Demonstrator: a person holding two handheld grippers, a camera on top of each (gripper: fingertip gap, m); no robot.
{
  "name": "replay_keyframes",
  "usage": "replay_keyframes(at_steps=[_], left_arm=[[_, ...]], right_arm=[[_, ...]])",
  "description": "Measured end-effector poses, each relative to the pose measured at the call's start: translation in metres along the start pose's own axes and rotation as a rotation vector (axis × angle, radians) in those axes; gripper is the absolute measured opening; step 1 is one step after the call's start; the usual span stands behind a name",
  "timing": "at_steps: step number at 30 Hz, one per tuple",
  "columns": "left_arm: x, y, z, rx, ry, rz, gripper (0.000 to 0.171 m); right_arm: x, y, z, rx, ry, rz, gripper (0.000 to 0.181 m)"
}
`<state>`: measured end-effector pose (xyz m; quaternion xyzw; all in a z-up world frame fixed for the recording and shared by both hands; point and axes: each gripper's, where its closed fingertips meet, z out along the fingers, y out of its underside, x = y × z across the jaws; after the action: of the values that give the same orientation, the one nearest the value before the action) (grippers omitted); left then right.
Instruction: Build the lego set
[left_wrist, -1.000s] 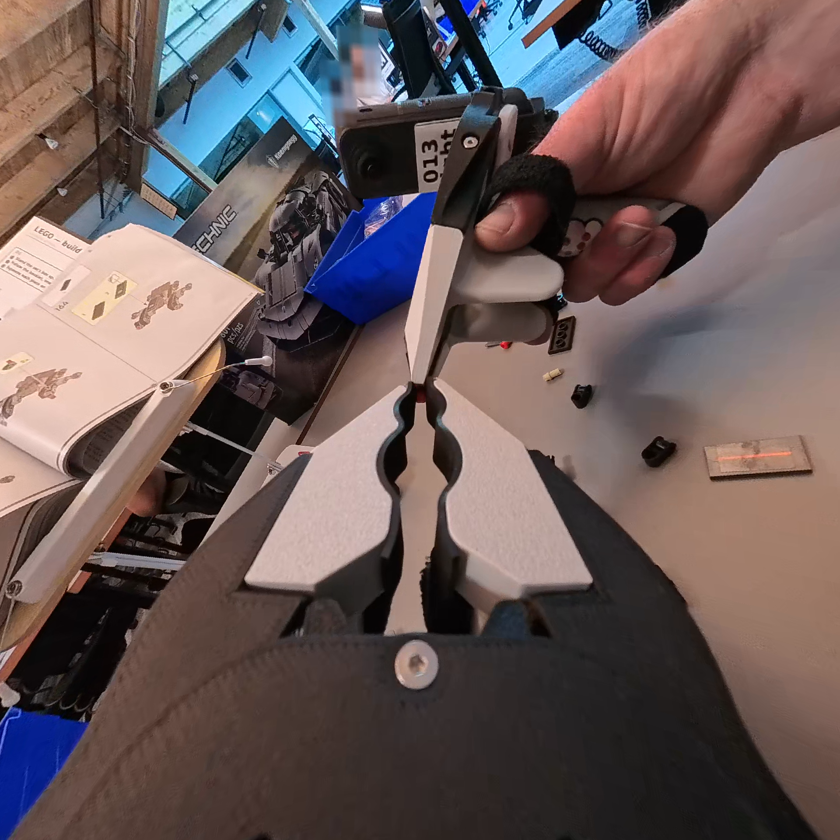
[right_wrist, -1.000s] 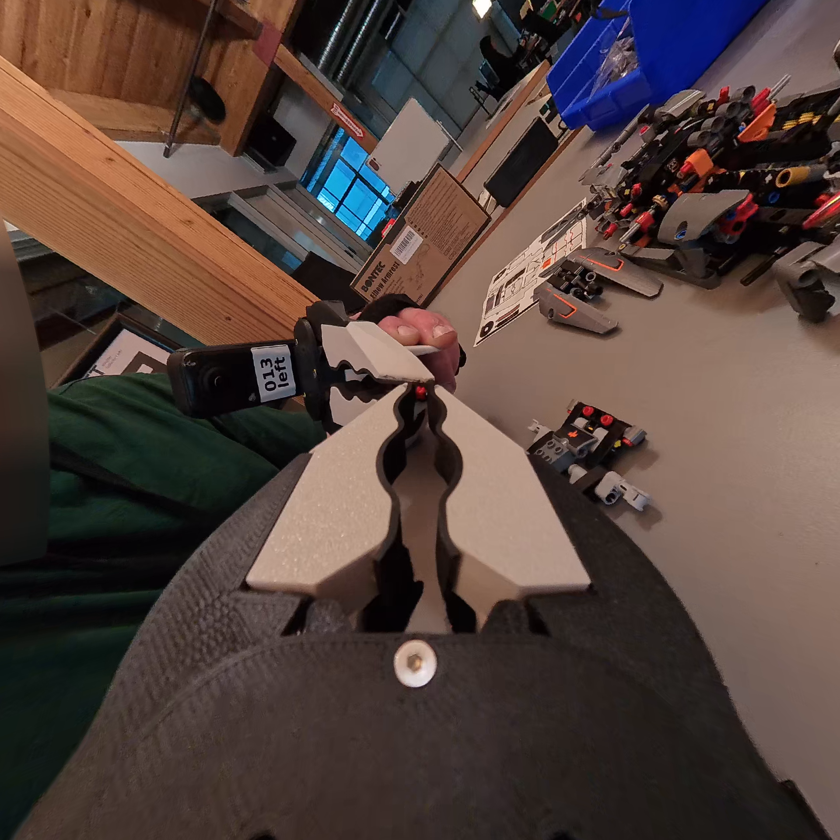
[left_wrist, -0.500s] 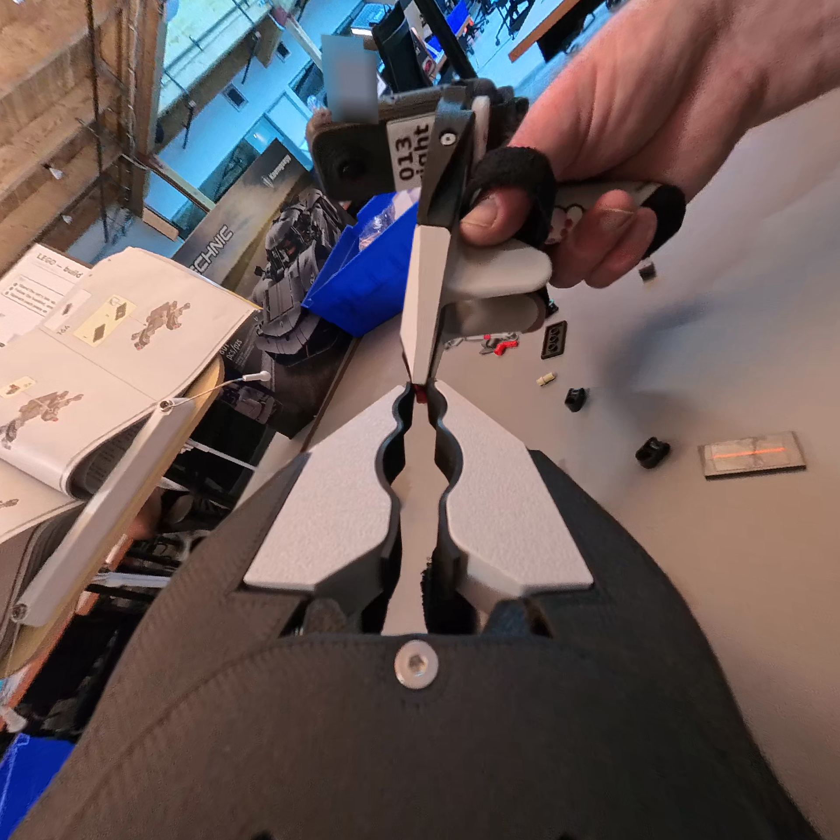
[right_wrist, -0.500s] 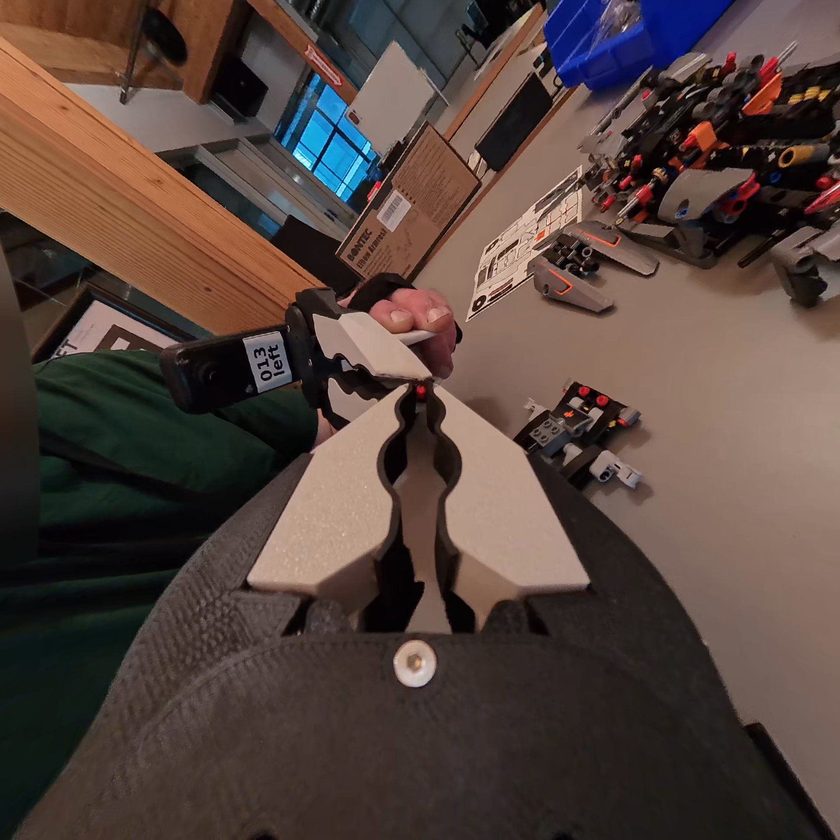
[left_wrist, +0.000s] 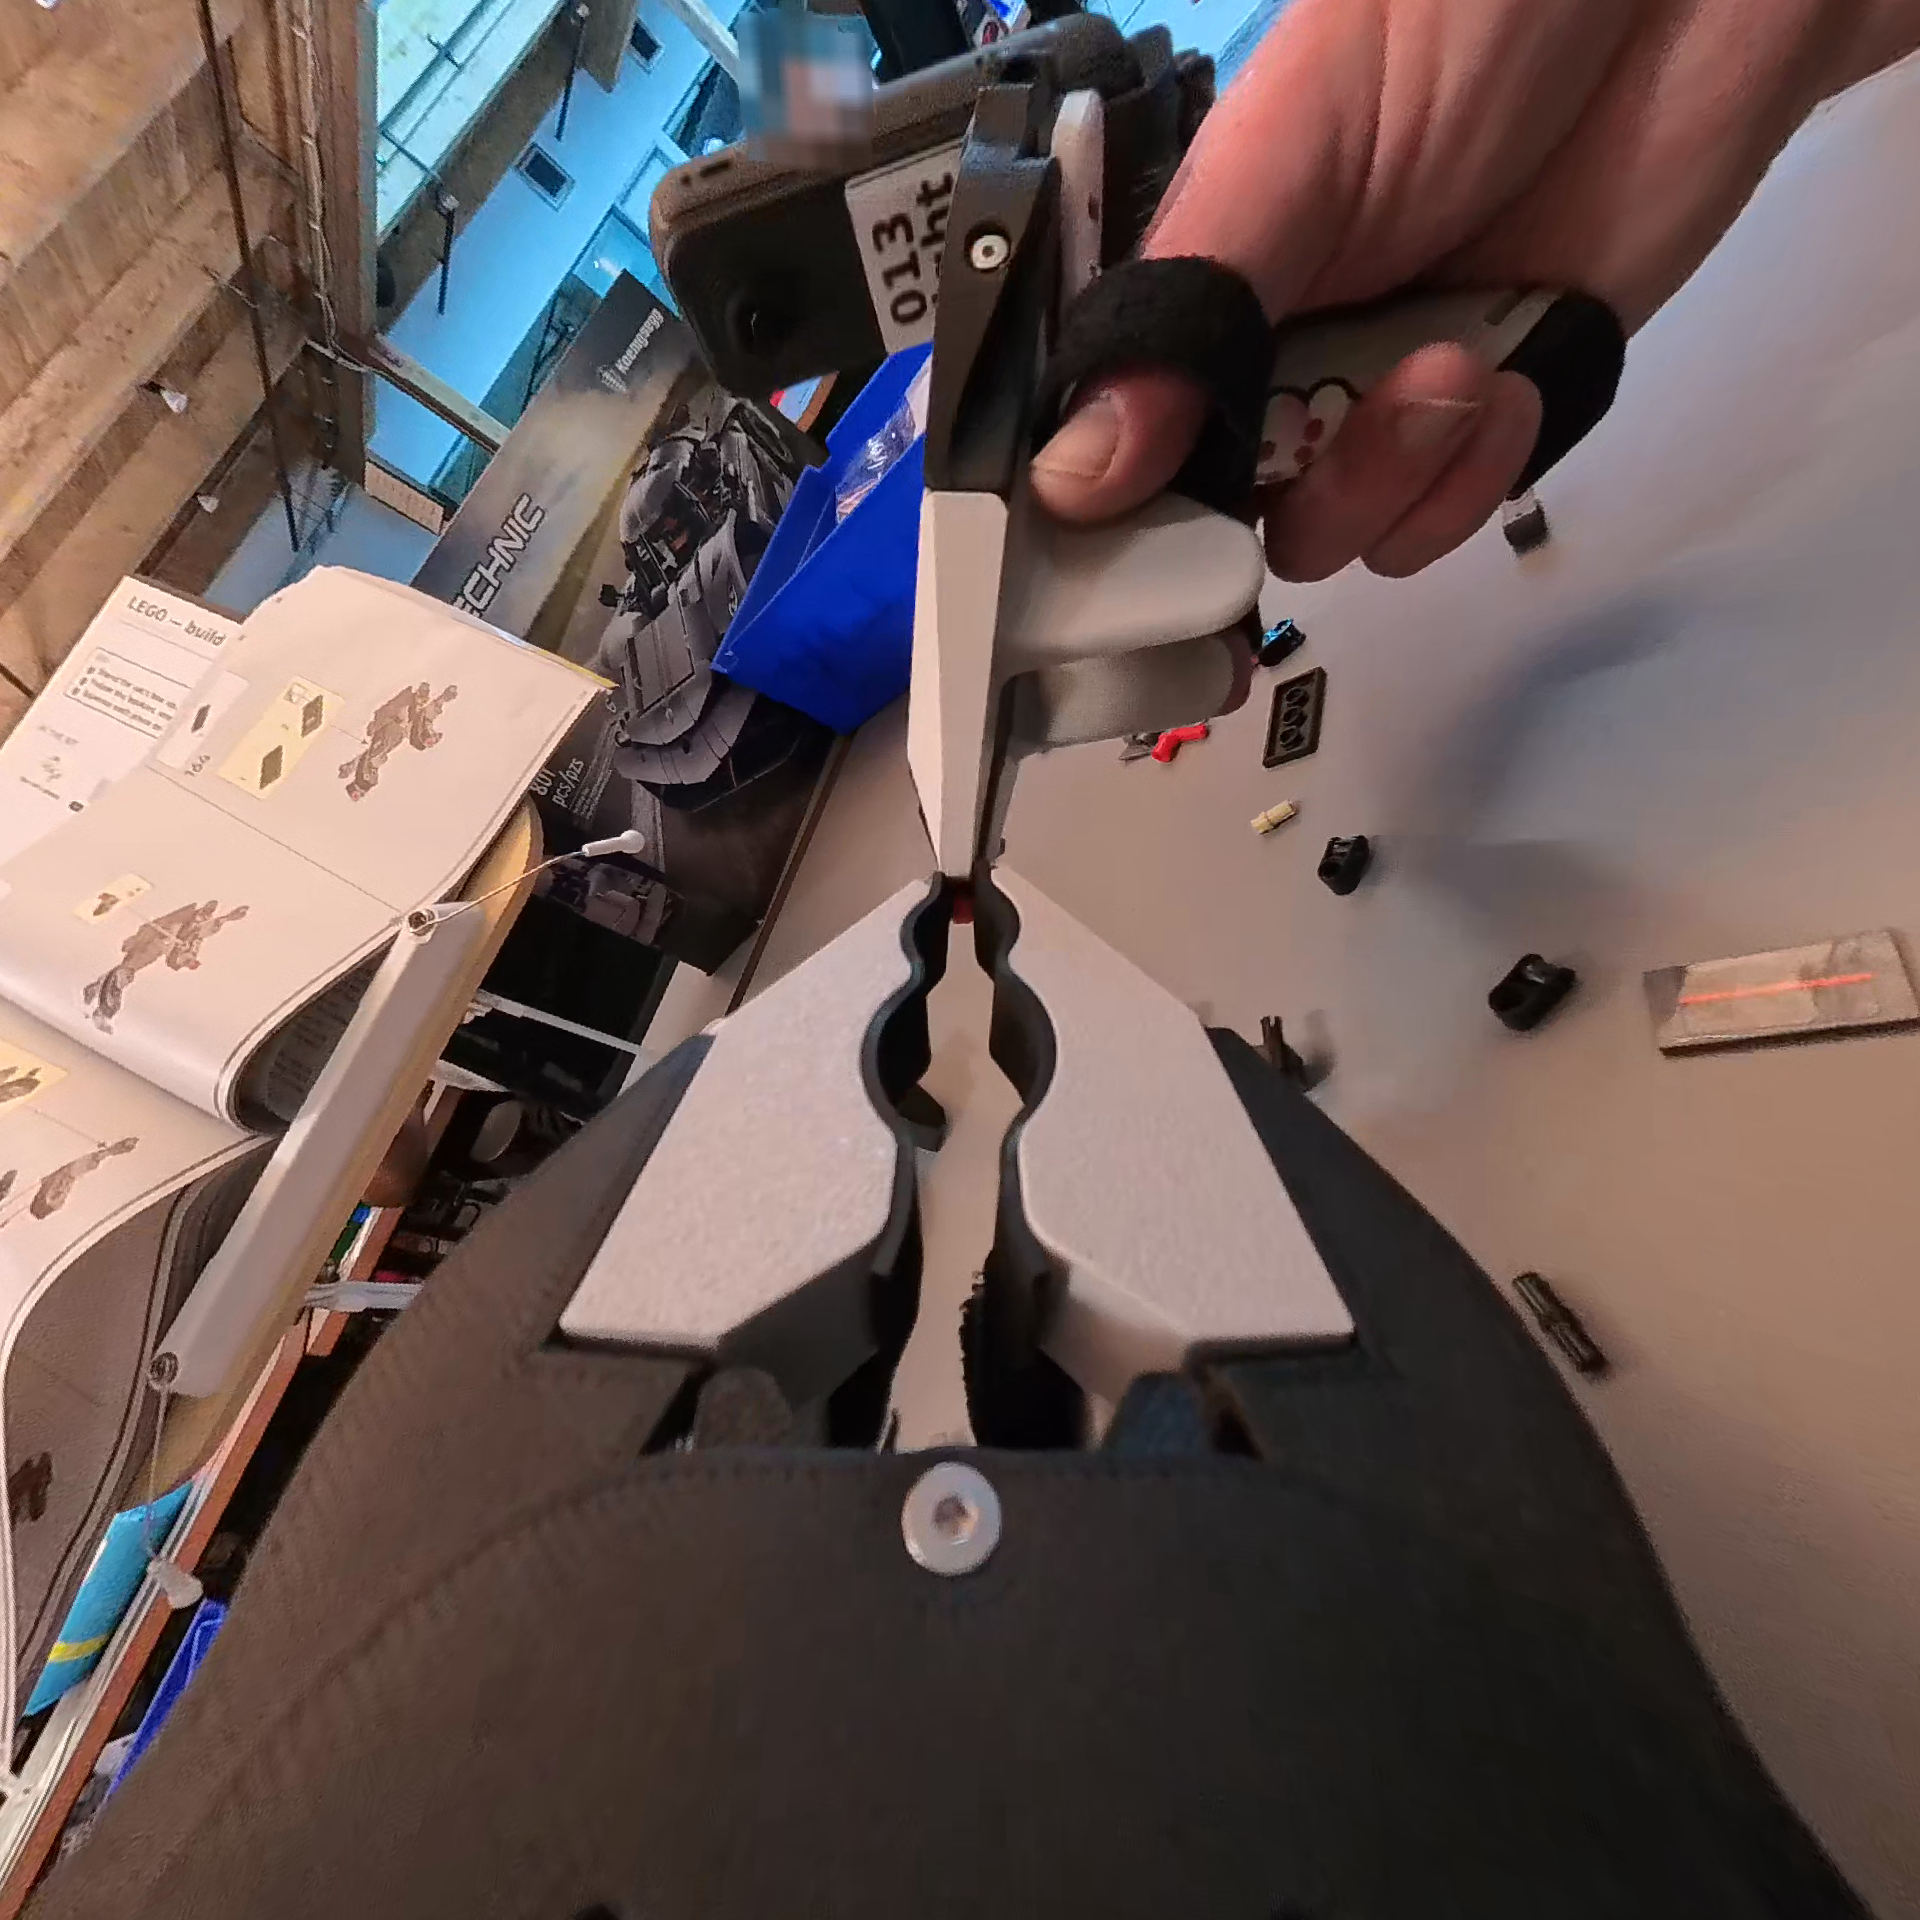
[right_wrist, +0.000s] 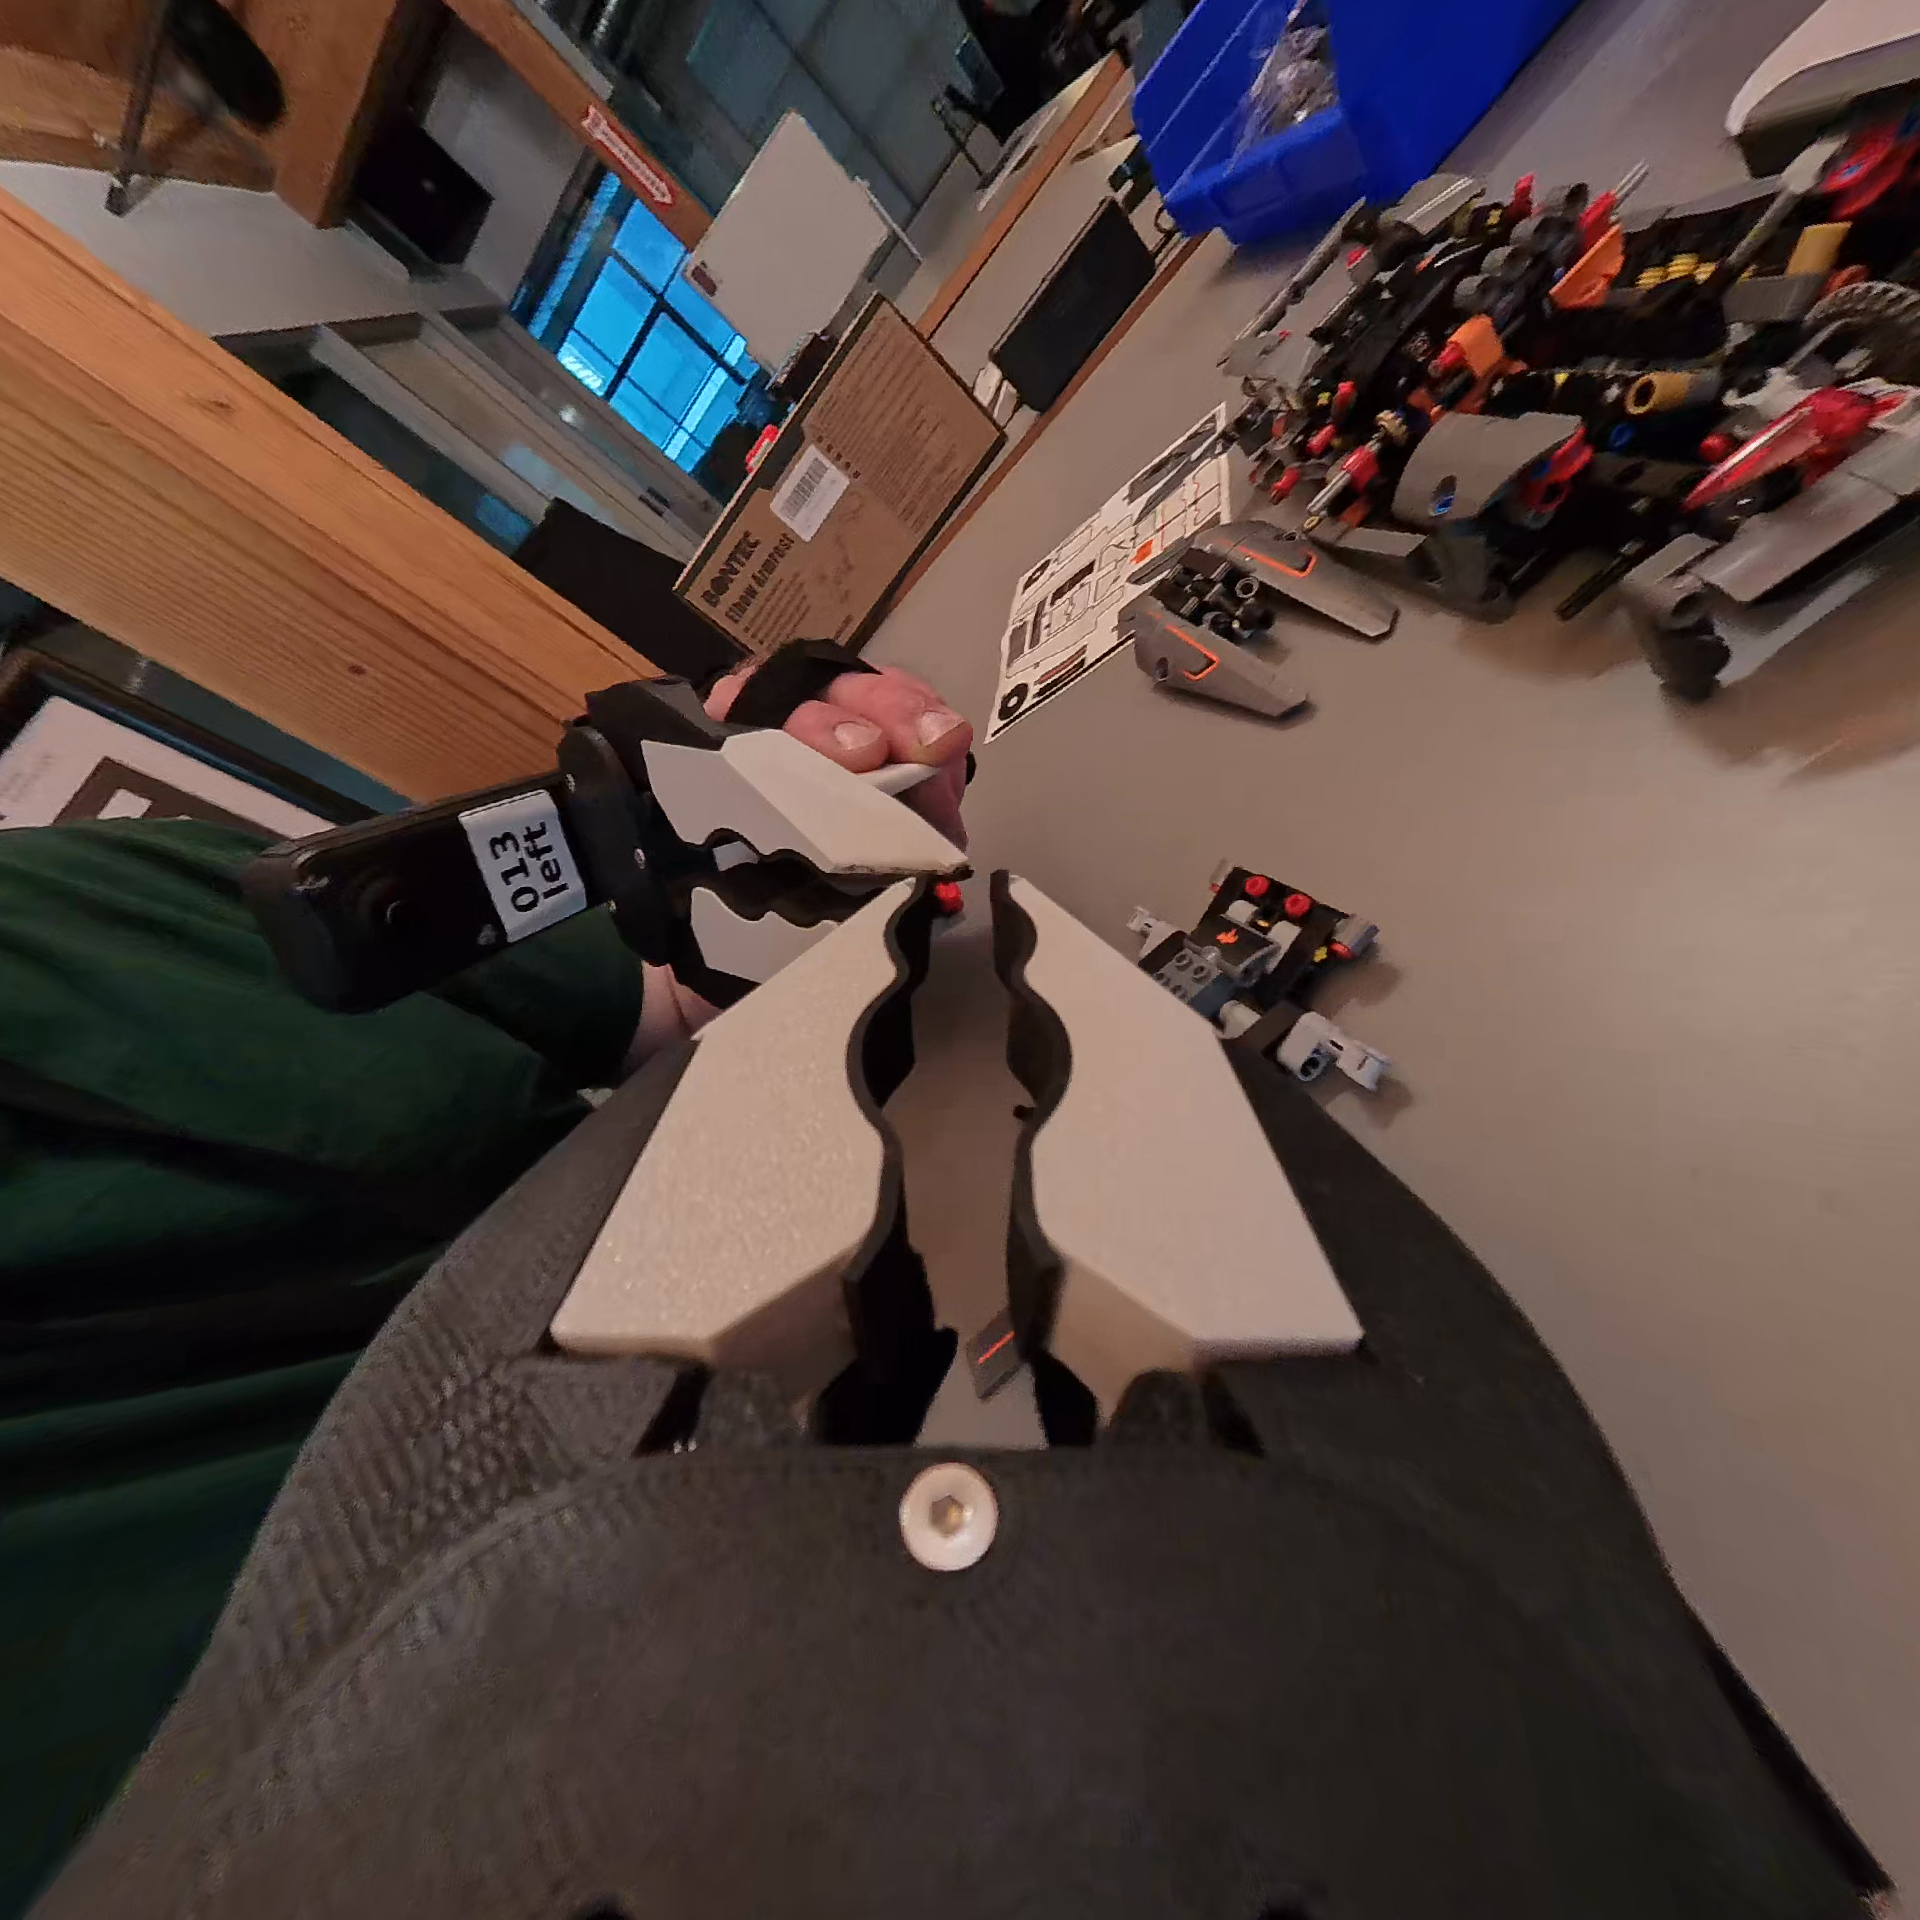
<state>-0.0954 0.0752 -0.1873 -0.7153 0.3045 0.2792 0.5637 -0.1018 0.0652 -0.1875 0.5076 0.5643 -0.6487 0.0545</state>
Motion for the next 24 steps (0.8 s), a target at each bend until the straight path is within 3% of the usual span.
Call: replay_keyframes(at_steps=[4,13,24], left_arm=[[-0.002,0.003,0.001,-0.002,0.002,-0.035,0.002],[-0.005,-0.001,-0.002,0.045,0.022,-0.105,0.001],[0.003,-0.004,-0.001,0.042,0.027,-0.027,0.002]], right_arm=[[0.001,-0.01,-0.006,0.077,0.034,-0.023,0.006],[-0.004,-0.003,-0.011,0.076,-0.022,-0.006,0.012],[-0.007,0.002,-0.005,0.044,-0.056,0.005,0.002]])
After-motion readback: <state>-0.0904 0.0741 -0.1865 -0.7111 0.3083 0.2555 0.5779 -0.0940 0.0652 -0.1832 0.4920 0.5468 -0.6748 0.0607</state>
